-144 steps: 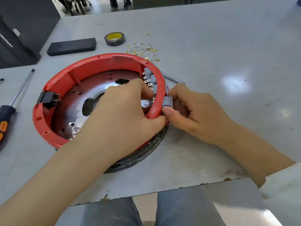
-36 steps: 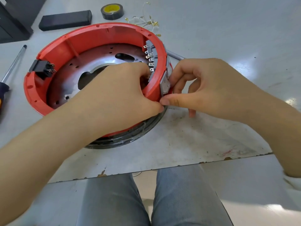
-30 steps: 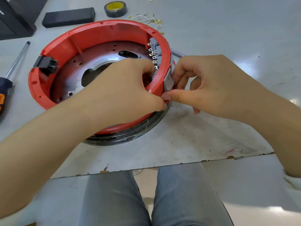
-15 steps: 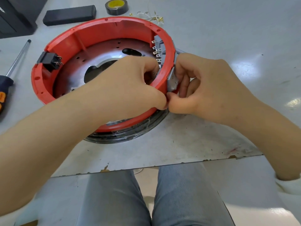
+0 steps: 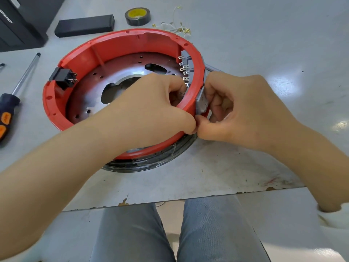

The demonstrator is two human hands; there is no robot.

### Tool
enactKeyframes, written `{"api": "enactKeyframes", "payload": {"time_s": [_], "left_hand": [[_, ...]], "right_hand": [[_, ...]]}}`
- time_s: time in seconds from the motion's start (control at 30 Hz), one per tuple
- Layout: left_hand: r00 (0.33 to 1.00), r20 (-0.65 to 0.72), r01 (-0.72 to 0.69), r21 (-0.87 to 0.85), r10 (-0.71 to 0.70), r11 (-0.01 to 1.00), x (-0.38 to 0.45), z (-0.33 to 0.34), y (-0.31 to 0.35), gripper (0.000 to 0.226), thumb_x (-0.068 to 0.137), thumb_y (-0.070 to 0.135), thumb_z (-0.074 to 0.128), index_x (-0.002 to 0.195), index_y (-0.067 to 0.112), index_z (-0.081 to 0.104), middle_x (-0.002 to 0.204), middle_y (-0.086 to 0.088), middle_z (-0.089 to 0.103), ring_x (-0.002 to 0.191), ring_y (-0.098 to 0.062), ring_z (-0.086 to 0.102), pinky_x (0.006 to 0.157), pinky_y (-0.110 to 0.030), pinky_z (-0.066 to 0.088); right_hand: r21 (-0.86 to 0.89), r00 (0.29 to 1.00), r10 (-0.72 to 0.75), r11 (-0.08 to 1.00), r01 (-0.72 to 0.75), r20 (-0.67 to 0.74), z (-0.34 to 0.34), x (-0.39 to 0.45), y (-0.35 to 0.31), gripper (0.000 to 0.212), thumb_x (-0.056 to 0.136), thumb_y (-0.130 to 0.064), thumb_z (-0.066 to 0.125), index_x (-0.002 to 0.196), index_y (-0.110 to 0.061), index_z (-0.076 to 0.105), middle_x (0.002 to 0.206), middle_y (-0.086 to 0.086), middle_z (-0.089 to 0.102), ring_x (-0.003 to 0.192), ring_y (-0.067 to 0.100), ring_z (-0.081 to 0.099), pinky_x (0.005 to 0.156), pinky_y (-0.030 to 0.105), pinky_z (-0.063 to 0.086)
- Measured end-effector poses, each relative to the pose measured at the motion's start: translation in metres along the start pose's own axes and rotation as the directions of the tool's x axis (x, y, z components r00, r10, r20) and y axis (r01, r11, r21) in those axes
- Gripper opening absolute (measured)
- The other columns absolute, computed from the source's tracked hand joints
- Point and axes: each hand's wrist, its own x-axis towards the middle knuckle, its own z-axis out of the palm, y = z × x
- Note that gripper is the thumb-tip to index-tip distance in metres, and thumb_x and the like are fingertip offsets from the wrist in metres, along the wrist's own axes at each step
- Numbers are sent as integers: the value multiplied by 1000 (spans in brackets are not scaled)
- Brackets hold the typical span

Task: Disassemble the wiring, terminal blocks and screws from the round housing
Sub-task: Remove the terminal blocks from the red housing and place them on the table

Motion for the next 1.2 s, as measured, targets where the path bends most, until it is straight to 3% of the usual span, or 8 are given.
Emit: {"api": "enactKeyframes", "payload": {"time_s": [0.17,0.23,0.43,0.7,0.9,1.0,1.1,1.2], "left_hand": [[1000,-8,3,16,-3,1000,1,0,-2,27,52,33,69,74,19,62,53,10,52,47,-2,46,47,-20,36],[1000,-9,4,12,-4,1000,1,0,-1,24,54,32,71,72,20,62,53,11,53,47,-1,47,44,-13,36],[1000,8,3,-7,-3,1000,2,1,1,19,59,25,74,73,19,61,57,8,56,48,-2,46,45,-12,36],[995,104,22,-82,-13,996,2,0,3,24,65,13,75,86,25,69,74,4,68,69,-16,65,70,-33,52],[999,21,-26,49,25,998,2,3,2,15,66,26,73,80,22,69,68,2,64,52,-4,51,51,-16,40],[993,-96,-55,112,66,992,-2,7,1,20,66,36,72,82,29,62,69,10,64,67,2,57,65,-14,43],[987,-144,-66,38,71,997,-4,5,2,25,59,40,67,81,31,59,79,13,62,68,0,61,63,-18,47],[993,-93,-68,-26,66,997,-4,0,3,20,65,35,70,82,29,62,84,11,65,72,-8,66,74,-37,55]], "right_hand": [[-99,1000,-6,995,4,-16,-1,1,-4,26,64,-38,62,75,-15,55,56,-4,56,56,24,55,57,39,49],[-104,1000,-9,995,9,-1,-3,2,-3,25,64,-38,61,75,-17,53,56,-5,53,56,23,54,56,38,48],[74,999,24,997,-27,40,0,2,0,29,64,-32,66,70,-19,41,56,-4,40,52,17,39,52,40,42],[203,998,34,978,-43,51,1,-2,-1,30,64,-31,64,66,-28,35,62,2,51,55,26,48,52,42,45],[-161,997,50,986,-40,59,-9,-4,-5,29,64,-55,51,71,-33,34,71,-11,54,59,13,48,45,25,37],[-218,994,64,975,-44,87,-11,-6,-6,27,68,-57,50,73,-37,34,63,-11,52,58,8,52,48,23,38],[-259,996,55,965,-34,73,-16,-6,-8,31,68,-65,44,72,-35,36,58,-12,50,55,5,50,46,21,32],[-244,999,5,970,5,42,-21,-4,-8,34,72,-66,44,74,-33,43,61,-11,53,52,7,49,47,26,38]]}}
